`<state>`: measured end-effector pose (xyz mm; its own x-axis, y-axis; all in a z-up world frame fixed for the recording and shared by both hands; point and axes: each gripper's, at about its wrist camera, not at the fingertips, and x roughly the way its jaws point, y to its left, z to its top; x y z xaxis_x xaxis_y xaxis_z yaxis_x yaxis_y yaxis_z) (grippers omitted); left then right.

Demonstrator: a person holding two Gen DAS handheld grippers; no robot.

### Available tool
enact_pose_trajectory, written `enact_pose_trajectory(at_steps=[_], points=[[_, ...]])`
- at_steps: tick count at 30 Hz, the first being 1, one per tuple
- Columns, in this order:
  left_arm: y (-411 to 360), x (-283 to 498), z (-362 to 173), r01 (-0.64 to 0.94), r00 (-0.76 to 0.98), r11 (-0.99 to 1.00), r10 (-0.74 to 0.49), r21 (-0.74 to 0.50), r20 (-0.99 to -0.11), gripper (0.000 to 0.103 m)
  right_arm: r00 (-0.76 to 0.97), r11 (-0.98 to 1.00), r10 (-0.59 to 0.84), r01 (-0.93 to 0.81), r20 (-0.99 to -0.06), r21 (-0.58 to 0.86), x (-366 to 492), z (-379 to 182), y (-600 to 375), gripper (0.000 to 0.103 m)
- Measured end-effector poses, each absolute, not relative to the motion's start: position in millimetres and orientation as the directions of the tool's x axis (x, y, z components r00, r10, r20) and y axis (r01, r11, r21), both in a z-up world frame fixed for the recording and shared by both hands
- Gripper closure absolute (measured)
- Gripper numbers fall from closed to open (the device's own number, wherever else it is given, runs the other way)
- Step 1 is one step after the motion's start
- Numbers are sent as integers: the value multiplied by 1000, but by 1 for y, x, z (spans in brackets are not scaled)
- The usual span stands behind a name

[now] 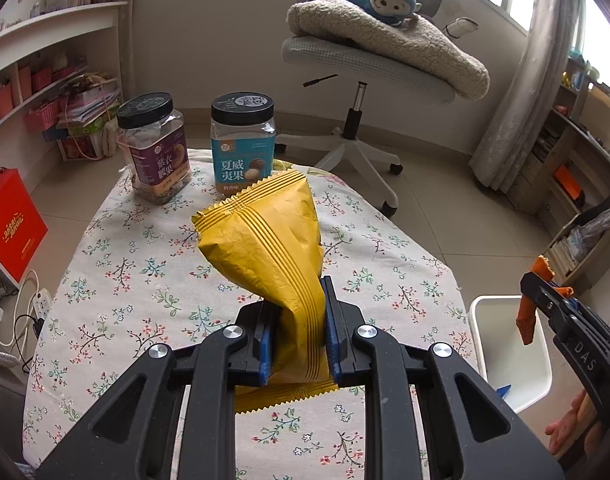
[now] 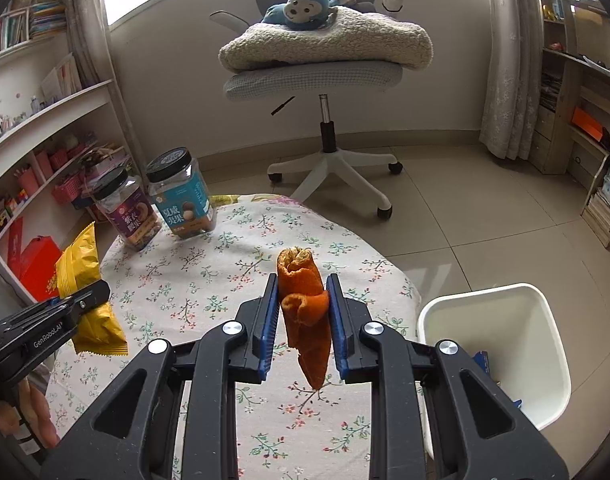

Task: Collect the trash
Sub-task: 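Lift the yellow wrapper and orange peel and carry both toward the white bin, then drop the orange peel into the bin with the right tool while the left tool drops the wrapper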

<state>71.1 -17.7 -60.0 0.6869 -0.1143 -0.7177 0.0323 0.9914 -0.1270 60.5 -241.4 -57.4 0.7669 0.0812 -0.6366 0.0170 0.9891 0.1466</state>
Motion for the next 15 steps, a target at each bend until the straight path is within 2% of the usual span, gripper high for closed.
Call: enact_pose_trajectory(at_steps=[15], points=[[-105, 58, -58, 184, 678, 979, -195, -93, -708, 82, 766, 955, -85, 244, -637, 166, 28, -61, -354, 81]])
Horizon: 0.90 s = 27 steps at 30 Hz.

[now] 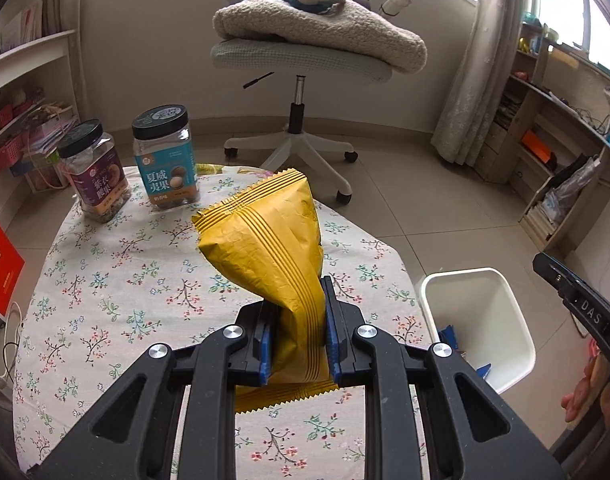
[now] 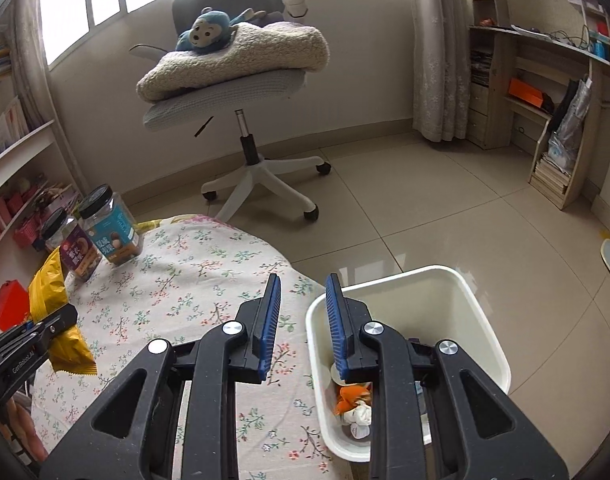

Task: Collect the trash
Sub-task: 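Drop the orange peel into the bin with the right tool while the left tool drops the wrapper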

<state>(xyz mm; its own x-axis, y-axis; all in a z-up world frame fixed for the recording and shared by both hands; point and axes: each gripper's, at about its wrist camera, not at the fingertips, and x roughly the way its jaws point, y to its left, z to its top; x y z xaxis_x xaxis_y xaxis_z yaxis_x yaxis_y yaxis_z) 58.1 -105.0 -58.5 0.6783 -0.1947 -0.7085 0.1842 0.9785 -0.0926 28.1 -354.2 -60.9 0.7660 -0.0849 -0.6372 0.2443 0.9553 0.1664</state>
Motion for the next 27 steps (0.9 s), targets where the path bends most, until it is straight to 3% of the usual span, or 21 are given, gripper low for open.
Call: enact_pose_trajectory(at_steps=[3, 5, 9, 11, 14, 20, 22, 24, 27], points=[[-123, 55, -60, 223, 670, 971, -218, -87, -710, 82, 758, 933, -106, 300, -644, 200, 20, -61, -379, 78], [-137, 55, -63, 257, 650, 962, -242, -92, -721, 82, 755, 909, -113, 341, -645, 240, 14, -62, -396, 57], [-169, 54, -67, 323, 603, 937, -310, -131, -735, 82, 746, 851, -140, 427, -651, 306, 3, -65, -425, 38], [-190, 50, -67, 366, 593, 923, -331, -120, -734, 82, 743, 821, -167, 469, -648, 326, -4, -64, -439, 24], [-224, 48, -69, 420, 571, 900, -364, -119, -736, 81, 738, 795, -205, 509, -642, 331, -13, -64, -454, 14], [-288, 49, -75, 487, 487, 853, -445, -190, -751, 79, 707, 733, -294, 599, -644, 323, -37, -62, -494, 7], [-309, 49, -75, 507, 471, 839, -461, -196, -752, 71, 694, 706, -311, 626, -649, 331, -47, -63, -507, 7], [-325, 48, -76, 522, 452, 829, -468, -200, -759, 55, 683, 673, -323, 652, -655, 349, -56, -63, -520, 7], [-342, 47, -75, 537, 434, 820, -472, -201, -768, 41, 673, 642, -338, 676, -657, 362, -66, -63, -535, 7]])
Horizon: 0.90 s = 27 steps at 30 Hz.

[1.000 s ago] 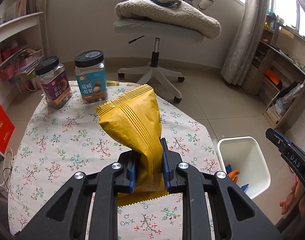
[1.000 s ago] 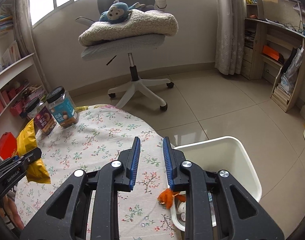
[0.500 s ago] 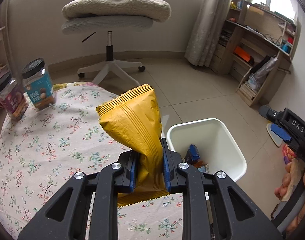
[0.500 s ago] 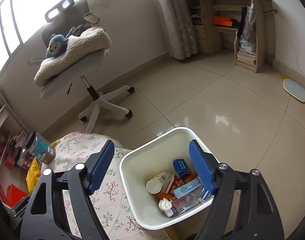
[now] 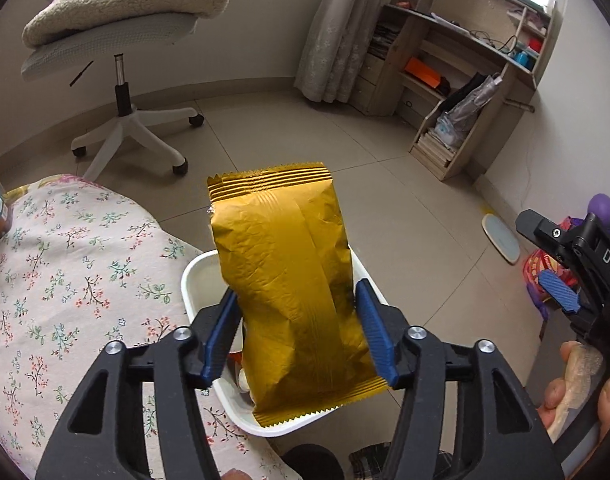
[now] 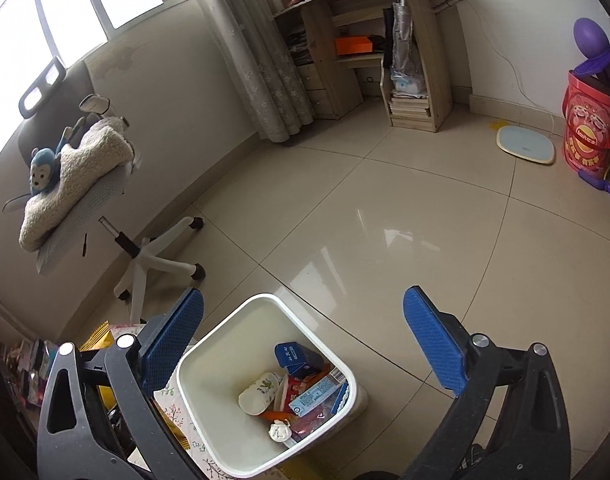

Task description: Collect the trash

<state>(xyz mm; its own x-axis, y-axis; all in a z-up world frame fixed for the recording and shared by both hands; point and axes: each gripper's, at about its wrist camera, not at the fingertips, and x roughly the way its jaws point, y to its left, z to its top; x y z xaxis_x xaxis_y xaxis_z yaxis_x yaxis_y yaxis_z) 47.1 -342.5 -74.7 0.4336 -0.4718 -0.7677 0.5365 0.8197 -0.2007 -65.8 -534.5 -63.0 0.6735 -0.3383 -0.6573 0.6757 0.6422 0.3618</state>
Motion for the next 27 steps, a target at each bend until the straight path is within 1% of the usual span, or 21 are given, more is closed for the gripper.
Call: enact_pose_trajectory(at_steps=[2, 4, 6, 9, 11, 12, 16, 18, 22, 24, 27], points=[[-349, 45, -73, 544, 431, 817, -469, -192, -771, 31, 669, 635, -362, 687, -650, 353, -71, -61, -539, 7], [-354, 43, -70, 549, 438, 816, -465, -181, -769, 26, 667, 638, -381, 691, -640, 340, -74, -57, -540, 7], [-355, 42, -66, 552, 446, 815, -468, -177, -763, 19, 663, 643, -399, 695, -633, 323, -77, -54, -538, 7], [-355, 40, -60, 552, 461, 817, -468, -169, -754, 15, 659, 652, -430, 700, -617, 293, -80, -49, -533, 7], [-353, 37, -55, 549, 494, 824, -456, -141, -741, 13, 660, 658, -456, 702, -597, 274, -83, -44, -528, 7], [-351, 34, -52, 541, 525, 833, -443, -117, -727, 10, 662, 660, -470, 702, -583, 265, -85, -41, -525, 7], [-334, 25, -36, 485, 660, 874, -385, -26, -645, 7, 684, 681, -536, 697, -496, 225, -93, -25, -508, 7], [-321, 18, -26, 439, 736, 898, -345, 24, -582, 7, 705, 698, -562, 685, -432, 210, -98, -17, -495, 7], [-292, 3, -4, 387, 835, 919, -317, 71, -449, 7, 749, 739, -584, 650, -312, 177, -102, -4, -465, 7], [-278, -2, 5, 367, 855, 925, -294, 97, -428, 7, 769, 757, -575, 630, -280, 173, -102, -1, -452, 7], [-253, -5, 13, 343, 870, 933, -274, 105, -411, 7, 792, 780, -542, 599, -281, 183, -98, 3, -434, 7]])
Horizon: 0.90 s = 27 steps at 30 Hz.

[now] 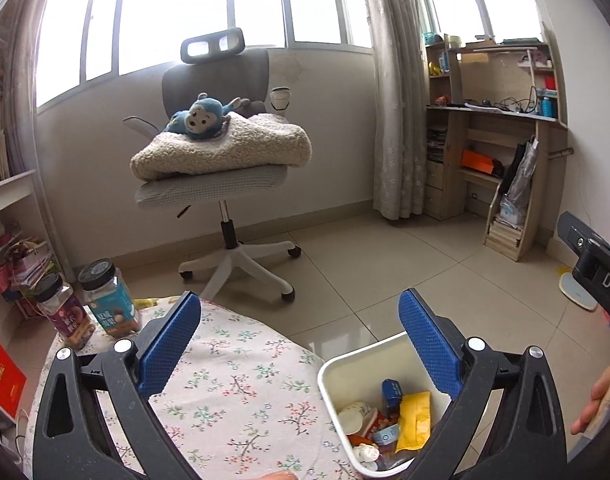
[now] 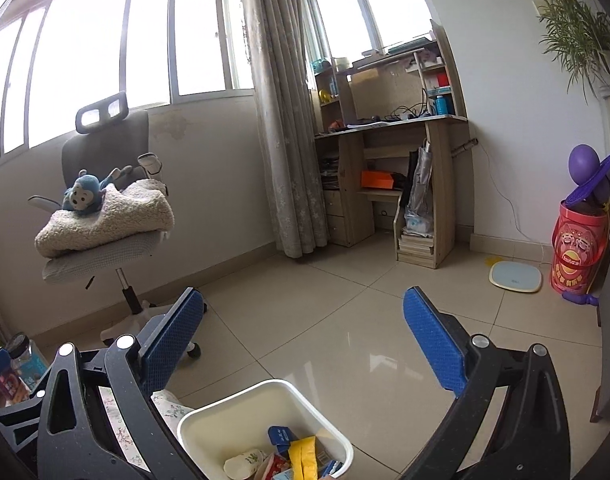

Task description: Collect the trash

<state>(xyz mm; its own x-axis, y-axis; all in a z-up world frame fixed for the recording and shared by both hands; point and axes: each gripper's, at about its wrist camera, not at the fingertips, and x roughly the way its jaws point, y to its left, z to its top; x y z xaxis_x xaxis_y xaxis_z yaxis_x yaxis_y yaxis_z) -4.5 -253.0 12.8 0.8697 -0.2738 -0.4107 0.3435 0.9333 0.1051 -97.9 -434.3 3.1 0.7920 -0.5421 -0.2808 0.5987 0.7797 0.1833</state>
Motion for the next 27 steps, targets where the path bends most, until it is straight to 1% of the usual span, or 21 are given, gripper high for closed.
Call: enact_pose_trajectory(at_steps=[3, 5, 7, 9, 12, 19, 27], points=[[-222, -5, 18, 302, 878, 950, -246, 76, -411, 7, 812, 795, -486, 564, -323, 221, -92, 3, -418, 7], [-204, -4, 21, 258, 890, 963, -205, 79, -407, 7, 829, 815, -446, 532, -336, 231, -86, 3, -403, 7], [-186, 1, 21, 239, 884, 968, -185, 74, -428, 7, 839, 835, -426, 509, -338, 212, -80, 2, -385, 7], [-167, 7, 19, 220, 870, 974, -176, 45, -460, 7, 846, 855, -408, 486, -343, 180, -71, 0, -364, 7], [-137, 12, 13, 165, 871, 986, -140, 11, -471, 7, 855, 885, -369, 443, -365, 141, -56, -5, -337, 7], [-93, 26, -5, 89, 848, 996, -70, 10, -525, 7, 864, 928, -299, 361, -404, 86, -26, -15, -285, 7], [-44, 36, -15, -8, 827, 1000, 10, 7, -563, 7, 874, 959, -220, 276, -434, 69, -3, -24, -242, 7]])
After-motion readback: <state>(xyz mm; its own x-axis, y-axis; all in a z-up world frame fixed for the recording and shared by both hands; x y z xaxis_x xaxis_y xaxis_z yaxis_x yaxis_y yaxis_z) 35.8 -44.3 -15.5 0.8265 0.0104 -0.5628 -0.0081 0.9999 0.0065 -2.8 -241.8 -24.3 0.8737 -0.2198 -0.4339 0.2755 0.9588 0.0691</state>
